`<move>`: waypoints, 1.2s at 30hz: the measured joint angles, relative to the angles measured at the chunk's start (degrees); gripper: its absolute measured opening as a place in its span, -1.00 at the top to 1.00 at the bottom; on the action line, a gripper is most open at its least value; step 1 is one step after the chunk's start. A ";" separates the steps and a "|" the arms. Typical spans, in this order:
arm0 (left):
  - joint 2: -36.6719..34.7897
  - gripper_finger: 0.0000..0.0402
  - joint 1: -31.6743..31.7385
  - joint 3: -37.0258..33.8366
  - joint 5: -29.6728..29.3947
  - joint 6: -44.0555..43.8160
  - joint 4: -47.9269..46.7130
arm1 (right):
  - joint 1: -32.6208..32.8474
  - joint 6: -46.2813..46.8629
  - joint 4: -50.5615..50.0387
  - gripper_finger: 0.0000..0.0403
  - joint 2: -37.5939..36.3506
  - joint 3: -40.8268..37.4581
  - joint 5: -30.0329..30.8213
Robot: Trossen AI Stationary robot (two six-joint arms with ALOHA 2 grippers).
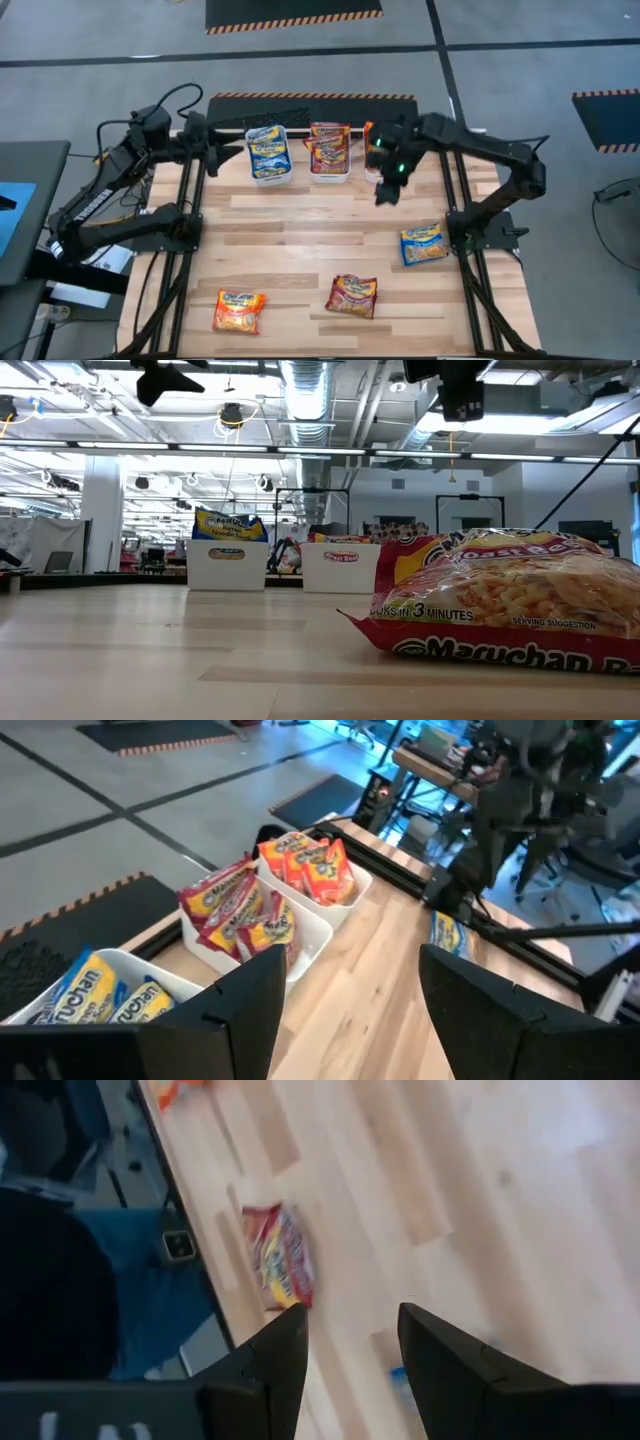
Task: Sort Maruchan noodles
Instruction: Put the red noodle pack into the middle white bin
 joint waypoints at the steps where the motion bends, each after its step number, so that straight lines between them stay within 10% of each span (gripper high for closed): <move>1: 0.00 -0.07 -0.49 0.00 0.00 0.37 0.00 | 1.75 1.64 1.11 0.09 0.00 -1.38 0.02; 19: -0.04 -0.07 -5.69 0.00 3.02 2.92 -4.34 | 22.09 26.13 23.64 -0.12 -0.02 -18.91 1.06; 36: -0.04 -0.07 -8.74 0.00 2.65 1.98 -5.95 | 26.57 32.91 48.99 -0.13 -0.02 -38.52 2.10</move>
